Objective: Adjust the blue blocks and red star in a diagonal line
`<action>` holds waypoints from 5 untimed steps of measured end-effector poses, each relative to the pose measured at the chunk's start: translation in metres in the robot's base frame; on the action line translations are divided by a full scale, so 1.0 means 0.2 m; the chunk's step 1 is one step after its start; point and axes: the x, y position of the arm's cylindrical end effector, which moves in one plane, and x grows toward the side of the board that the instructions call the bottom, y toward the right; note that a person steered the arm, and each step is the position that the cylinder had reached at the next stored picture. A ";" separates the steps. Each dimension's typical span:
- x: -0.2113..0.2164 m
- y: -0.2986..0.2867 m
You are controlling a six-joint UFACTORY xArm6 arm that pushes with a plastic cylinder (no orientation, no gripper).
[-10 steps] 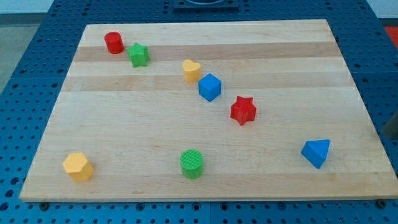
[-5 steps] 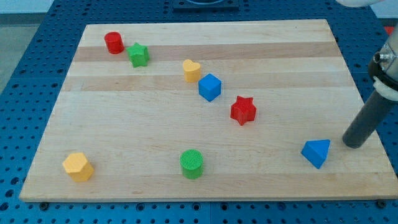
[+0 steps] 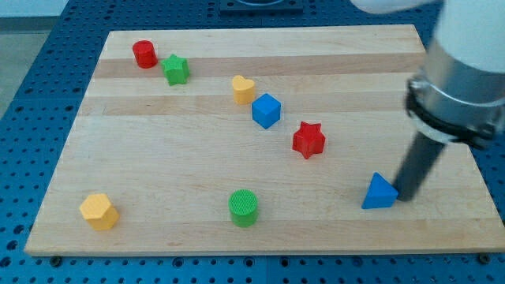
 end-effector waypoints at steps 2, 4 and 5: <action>0.19 -0.17; -0.13 -0.17; -0.12 -0.13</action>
